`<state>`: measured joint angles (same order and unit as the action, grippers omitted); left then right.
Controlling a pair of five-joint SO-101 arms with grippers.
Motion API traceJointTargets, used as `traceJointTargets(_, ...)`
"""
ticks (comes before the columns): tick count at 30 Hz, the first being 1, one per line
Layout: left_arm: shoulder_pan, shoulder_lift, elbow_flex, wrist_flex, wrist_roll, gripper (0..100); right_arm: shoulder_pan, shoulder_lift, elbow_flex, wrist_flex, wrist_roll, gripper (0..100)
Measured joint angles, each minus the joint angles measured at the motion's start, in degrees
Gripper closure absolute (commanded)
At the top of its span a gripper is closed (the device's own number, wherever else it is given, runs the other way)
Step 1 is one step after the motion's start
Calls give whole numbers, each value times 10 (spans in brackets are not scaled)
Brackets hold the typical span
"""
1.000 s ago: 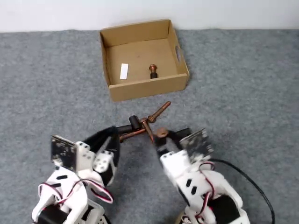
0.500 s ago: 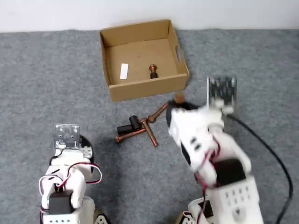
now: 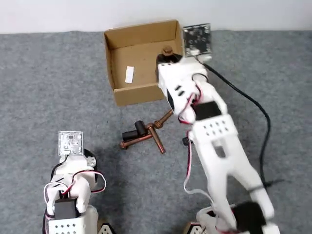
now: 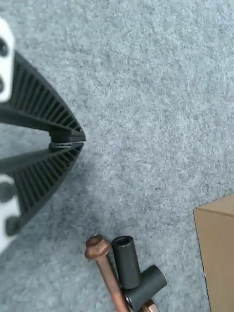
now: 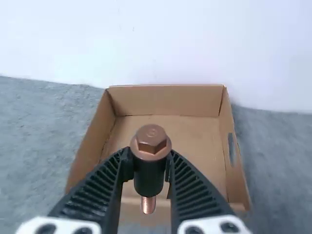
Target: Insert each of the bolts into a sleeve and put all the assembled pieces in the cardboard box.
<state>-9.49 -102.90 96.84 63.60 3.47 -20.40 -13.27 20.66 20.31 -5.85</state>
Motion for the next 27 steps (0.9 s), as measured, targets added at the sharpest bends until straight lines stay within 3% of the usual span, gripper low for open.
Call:
traceJointTargets(11, 1, 0, 0, 1, 0, 995, 18, 273, -125, -72, 43, 984)
traceJointTargets(19, 1, 0, 0, 1, 0, 995, 42, 404, -260, 61, 43, 976)
traceJointTargets(25, 1, 0, 0, 1, 0, 995, 39, 411, -296, 141, 43, 790)
traceJointTargets(27, 1, 0, 0, 1, 0, 995, 38, 410, -302, 167, 44, 778)
